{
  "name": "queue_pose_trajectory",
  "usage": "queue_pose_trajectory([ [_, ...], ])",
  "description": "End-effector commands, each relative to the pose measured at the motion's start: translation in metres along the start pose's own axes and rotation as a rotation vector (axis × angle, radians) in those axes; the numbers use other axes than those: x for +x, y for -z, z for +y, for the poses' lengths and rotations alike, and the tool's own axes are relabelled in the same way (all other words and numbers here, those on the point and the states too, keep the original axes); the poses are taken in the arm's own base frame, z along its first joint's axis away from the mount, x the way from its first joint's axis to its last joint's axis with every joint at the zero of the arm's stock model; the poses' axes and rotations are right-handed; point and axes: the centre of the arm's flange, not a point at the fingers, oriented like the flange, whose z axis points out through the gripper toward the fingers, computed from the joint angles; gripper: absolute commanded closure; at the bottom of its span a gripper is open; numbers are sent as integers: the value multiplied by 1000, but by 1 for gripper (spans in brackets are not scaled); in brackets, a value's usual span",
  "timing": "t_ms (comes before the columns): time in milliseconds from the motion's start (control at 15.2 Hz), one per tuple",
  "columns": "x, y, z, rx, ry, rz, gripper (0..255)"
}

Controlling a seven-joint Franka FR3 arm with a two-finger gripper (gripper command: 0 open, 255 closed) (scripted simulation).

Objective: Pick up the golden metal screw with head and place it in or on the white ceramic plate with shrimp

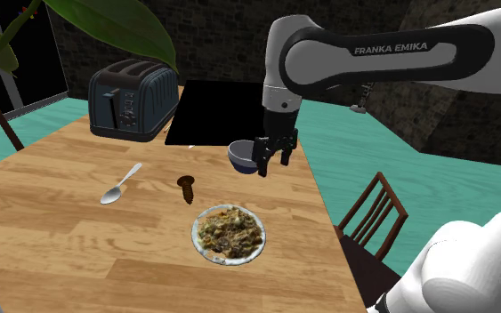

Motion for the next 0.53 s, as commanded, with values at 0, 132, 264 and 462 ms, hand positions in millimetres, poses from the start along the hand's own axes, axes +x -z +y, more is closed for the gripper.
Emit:
queue_pose_trajectory([
  [0, 19, -7, -18, 2, -1, -1, 0],
  [132, 38, -13, -35, 2, -1, -3, 0],
  [264, 58, -19, -52, 3, -1, -5, 0],
  [462, 87, -28, -78, 4, -1, -7, 0],
])
